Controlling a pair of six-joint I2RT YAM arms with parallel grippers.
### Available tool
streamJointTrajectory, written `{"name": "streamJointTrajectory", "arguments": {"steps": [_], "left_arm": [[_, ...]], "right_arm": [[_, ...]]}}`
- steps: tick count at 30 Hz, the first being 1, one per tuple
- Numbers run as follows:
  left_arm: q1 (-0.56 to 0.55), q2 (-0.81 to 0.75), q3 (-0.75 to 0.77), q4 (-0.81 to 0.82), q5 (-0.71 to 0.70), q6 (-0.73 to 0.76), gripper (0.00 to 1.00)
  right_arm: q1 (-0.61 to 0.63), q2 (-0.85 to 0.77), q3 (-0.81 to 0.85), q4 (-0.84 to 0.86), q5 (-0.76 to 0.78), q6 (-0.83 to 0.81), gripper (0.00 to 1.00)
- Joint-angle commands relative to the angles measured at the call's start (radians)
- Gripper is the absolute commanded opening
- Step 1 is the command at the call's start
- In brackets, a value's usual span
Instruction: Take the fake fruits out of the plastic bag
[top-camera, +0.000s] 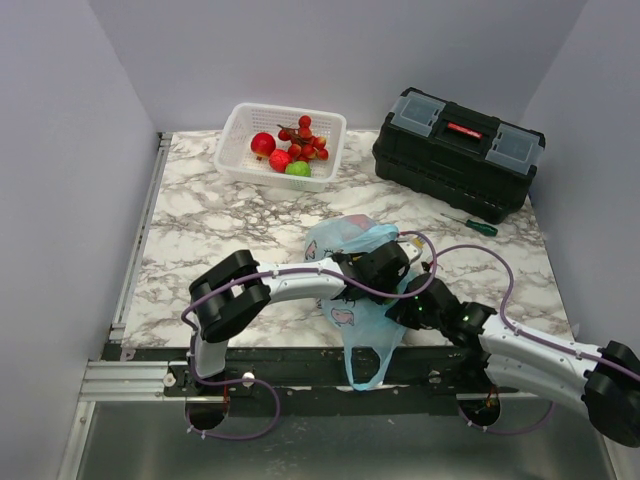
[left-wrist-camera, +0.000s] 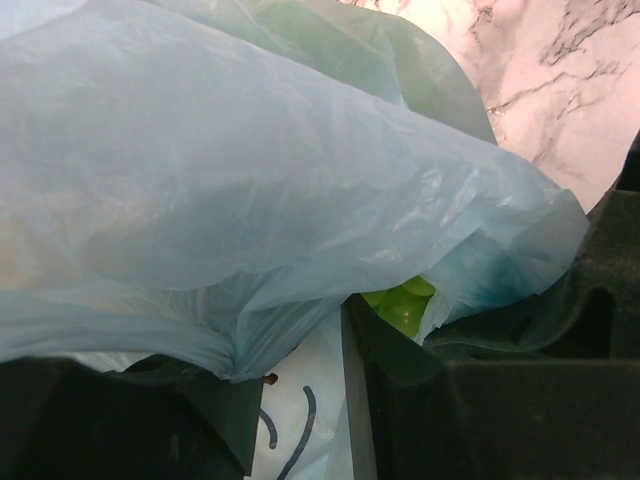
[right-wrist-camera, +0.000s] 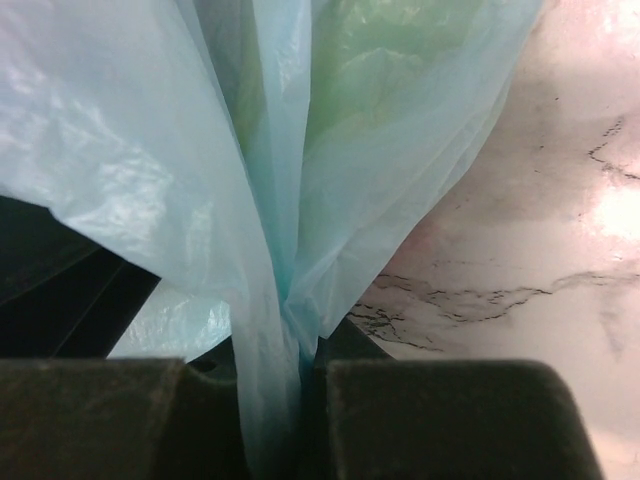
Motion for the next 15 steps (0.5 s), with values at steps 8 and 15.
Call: {"name": "streamJointTrajectory", "arguments": {"steps": [8, 15], "left_arm": [[-0.001, 0.048, 0.009, -0.065, -0.020, 0.017, 0.35], [-0.006, 0.069, 0.037, -0.094, -0.088, 0.040, 0.41]], "right_arm": [[0.005, 0.026, -0.005, -0.010, 0.009, -0.022, 0.12], [0.006, 0.018, -0.008, -0.012, 0.010, -0.017, 0.12]]}}
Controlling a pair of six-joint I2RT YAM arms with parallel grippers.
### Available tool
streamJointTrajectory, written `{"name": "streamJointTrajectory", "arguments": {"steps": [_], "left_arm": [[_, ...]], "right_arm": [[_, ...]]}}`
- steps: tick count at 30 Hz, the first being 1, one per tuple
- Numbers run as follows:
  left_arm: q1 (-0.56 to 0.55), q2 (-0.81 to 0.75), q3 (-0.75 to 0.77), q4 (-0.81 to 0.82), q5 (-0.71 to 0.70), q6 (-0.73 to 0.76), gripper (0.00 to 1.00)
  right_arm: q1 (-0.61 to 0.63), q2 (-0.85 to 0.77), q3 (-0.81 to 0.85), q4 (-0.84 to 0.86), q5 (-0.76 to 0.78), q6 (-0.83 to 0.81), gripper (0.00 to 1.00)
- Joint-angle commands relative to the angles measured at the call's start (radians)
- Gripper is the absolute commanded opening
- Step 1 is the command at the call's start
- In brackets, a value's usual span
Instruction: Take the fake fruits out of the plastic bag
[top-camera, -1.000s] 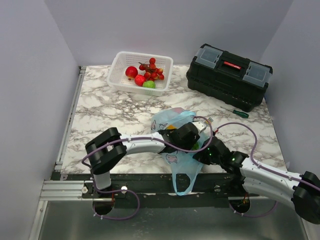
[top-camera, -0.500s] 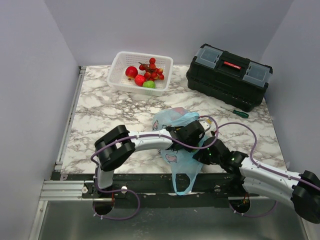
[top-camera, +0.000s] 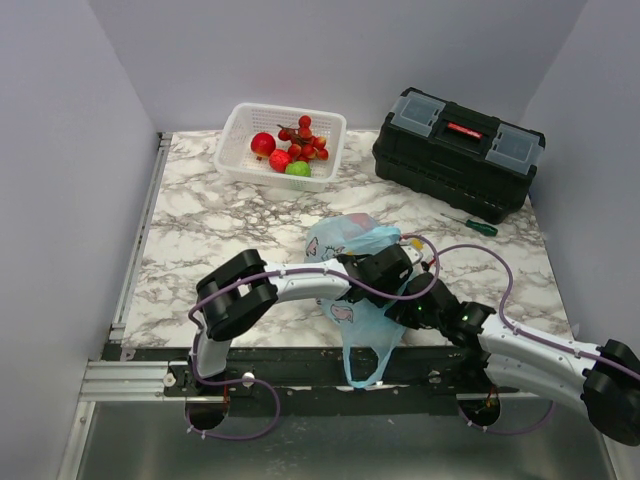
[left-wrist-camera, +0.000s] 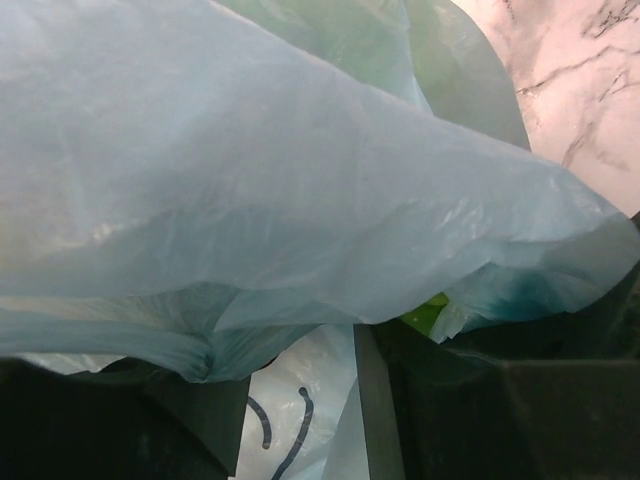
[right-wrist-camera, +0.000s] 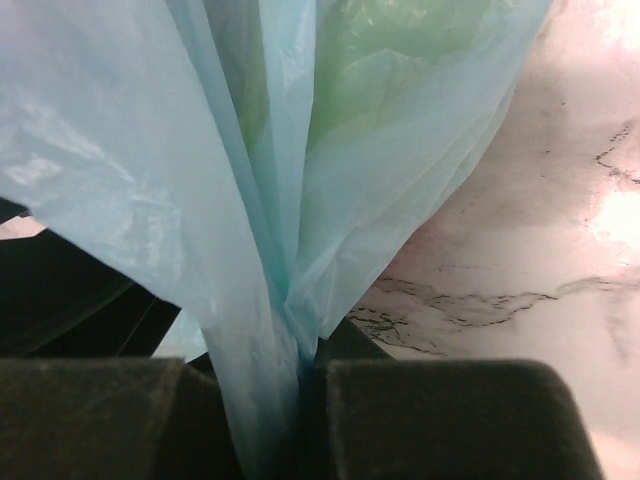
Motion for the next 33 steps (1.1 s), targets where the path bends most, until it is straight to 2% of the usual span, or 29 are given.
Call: {"name": "streamJointTrajectory", "arguments": {"steps": [1, 5, 7, 10, 18, 33], "left_arm": [[-0.006, 0.029, 0.013, -0.050, -0.077, 0.023, 0.39], [-0.008, 0.014, 0.019, -0.045, -0.122, 0.032, 0.22], [-0.007, 0.000, 0.021, -0.042, -0.145, 0.039, 0.11], [-0.007, -0.029, 0.024, -0.045, -0.180, 0.045, 0.00], [-0.008, -0.159, -0.040, -0.038, -0.240, 0.040, 0.00], [-0.004, -0.328, -0.094, -0.059, -0.243, 0.036, 0.00]], "right_arm": [[0.005, 0.005, -0.009, -0.026, 0.012, -0.016, 0.12], [0.005, 0.007, -0.008, -0.026, 0.012, -0.017, 0.12], [0.005, 0.008, -0.008, -0.026, 0.012, -0.016, 0.12], [0.005, 0.008, -0.008, -0.026, 0.012, -0.016, 0.12], [0.005, 0.008, -0.008, -0.026, 0.013, -0.017, 0.12], [0.005, -0.005, -0.012, -0.028, 0.009, -0.017, 0.12]]}}
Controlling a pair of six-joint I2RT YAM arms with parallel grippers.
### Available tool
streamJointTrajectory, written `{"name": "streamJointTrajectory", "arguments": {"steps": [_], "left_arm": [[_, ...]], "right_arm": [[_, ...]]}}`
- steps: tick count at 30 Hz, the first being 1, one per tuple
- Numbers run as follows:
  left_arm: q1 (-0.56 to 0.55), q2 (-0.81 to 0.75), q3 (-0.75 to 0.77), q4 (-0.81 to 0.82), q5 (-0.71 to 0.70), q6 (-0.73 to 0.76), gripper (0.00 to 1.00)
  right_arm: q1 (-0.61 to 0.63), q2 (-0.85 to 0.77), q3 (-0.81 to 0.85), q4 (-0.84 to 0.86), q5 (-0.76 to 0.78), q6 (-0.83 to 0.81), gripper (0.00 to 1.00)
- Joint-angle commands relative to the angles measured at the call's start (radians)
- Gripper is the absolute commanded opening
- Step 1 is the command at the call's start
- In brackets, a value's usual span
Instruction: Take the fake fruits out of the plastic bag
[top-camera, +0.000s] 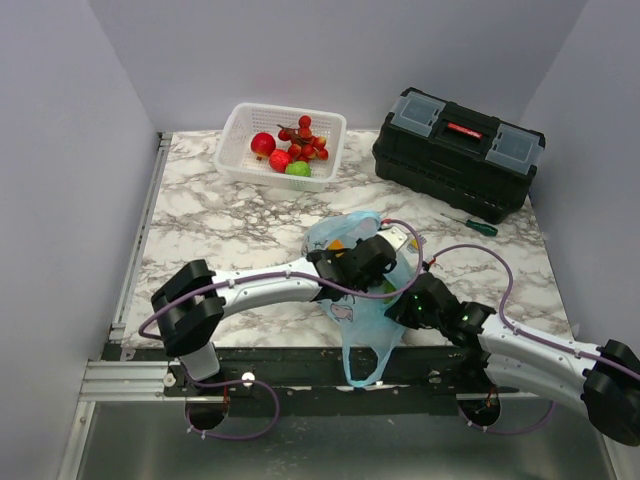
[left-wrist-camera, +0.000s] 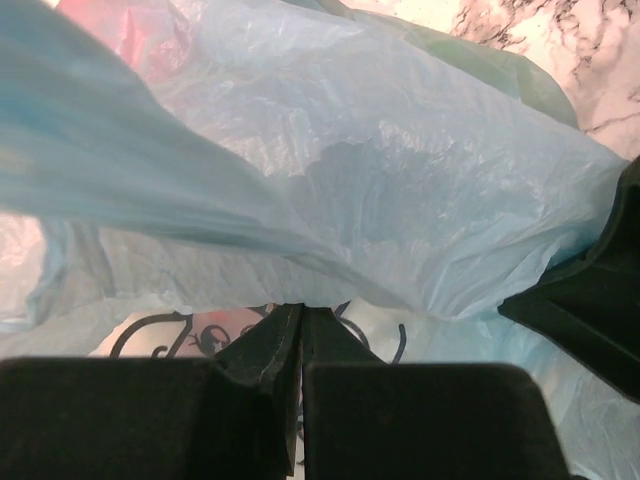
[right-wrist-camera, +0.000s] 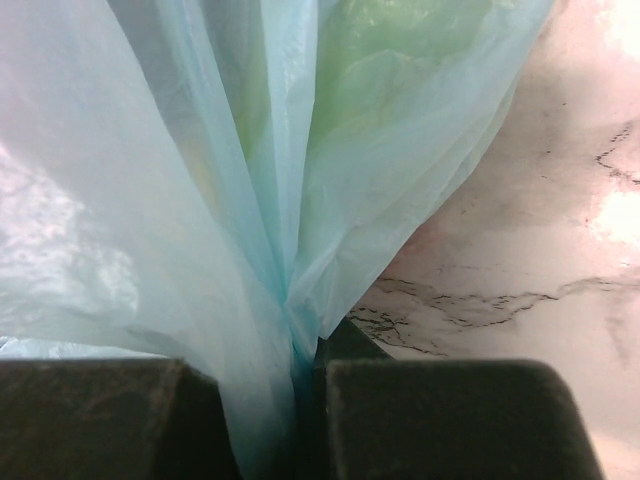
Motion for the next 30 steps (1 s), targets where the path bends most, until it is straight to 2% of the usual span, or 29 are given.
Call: {"name": "streamJointTrajectory", "arguments": {"steps": [1, 6, 13, 15, 20, 25, 30], "left_arm": [[0.002, -0.107, -0.027, -0.010, -0.010, 0.004, 0.00], [0.001, -0.200, -0.082, 0.028, 0.010, -0.006, 0.00], [0.010, -0.142, -0.084, 0.013, 0.051, -0.018, 0.00], [0.017, -0.122, -0.087, 0.022, 0.068, -0.018, 0.05], [0.045, -0.078, -0.098, 0.053, 0.129, -0.009, 0.28], [0.093, -0.029, -0.099, 0.097, 0.193, -0.002, 0.47], [0.106, 0.035, -0.052, 0.097, 0.212, 0.033, 0.55]], "right_arm": [[0.005, -0.004, -0.012, -0.028, 0.010, -0.016, 0.12], [0.005, 0.000, -0.011, -0.027, 0.010, -0.017, 0.12], [0.005, 0.000, -0.011, -0.027, 0.007, -0.016, 0.12], [0.005, -0.003, -0.012, -0.027, 0.008, -0.015, 0.12], [0.005, -0.003, -0.012, -0.029, 0.010, -0.017, 0.12], [0.005, 0.000, -0.011, -0.027, 0.007, -0.017, 0.12], [0.005, 0.001, -0.011, -0.027, 0.008, -0.017, 0.12]]}}
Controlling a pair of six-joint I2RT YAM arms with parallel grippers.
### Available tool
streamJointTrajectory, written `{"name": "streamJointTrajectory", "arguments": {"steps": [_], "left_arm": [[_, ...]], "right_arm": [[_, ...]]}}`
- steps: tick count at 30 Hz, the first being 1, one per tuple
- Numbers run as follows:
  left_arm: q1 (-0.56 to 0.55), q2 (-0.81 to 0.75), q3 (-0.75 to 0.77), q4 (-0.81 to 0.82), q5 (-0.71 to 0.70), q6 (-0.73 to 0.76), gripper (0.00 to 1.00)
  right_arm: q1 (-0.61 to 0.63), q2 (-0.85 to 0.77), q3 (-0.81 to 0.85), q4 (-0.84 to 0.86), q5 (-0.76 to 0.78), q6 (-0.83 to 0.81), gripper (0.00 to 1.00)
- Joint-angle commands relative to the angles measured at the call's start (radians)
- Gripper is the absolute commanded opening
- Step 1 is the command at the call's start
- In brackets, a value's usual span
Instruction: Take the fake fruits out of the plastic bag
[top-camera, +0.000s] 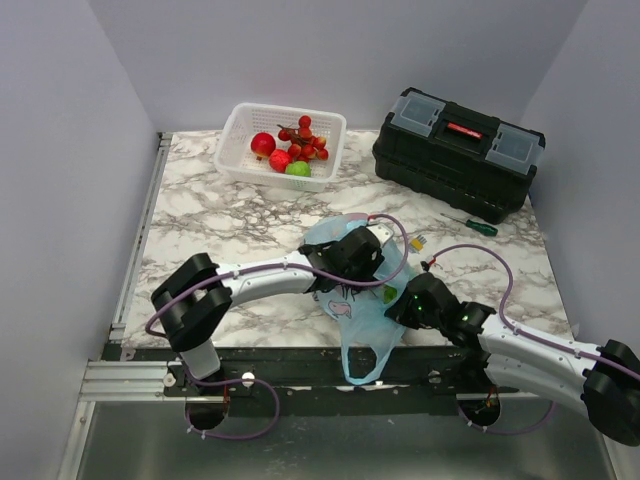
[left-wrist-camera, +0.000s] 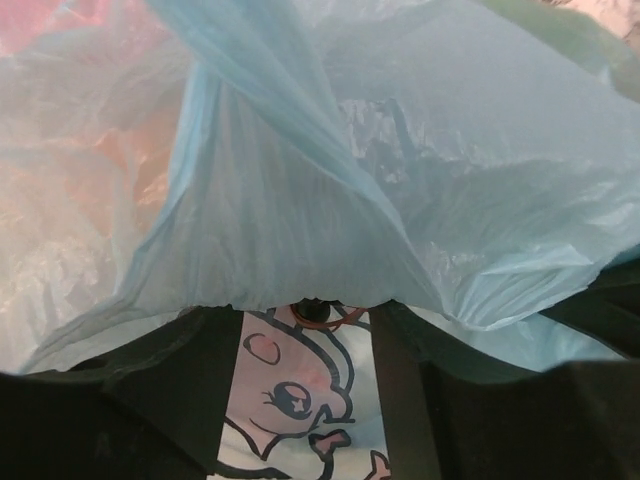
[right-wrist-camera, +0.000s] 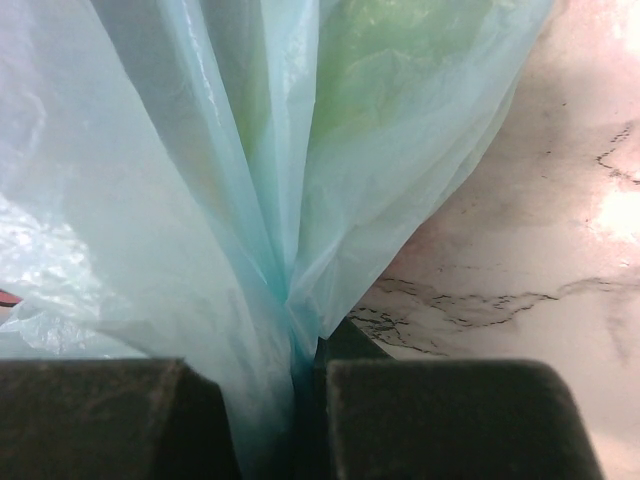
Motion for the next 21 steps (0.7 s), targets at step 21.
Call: {"name": "streamJointTrajectory", "arguments": {"steps": [21], "left_arm": [[0.002, 0.279, 0.211, -0.086, 0.077, 0.055, 0.69]], "right_arm": [[0.005, 0.028, -0.003, -0.019, 0.008, -0.021, 0.12]]}}
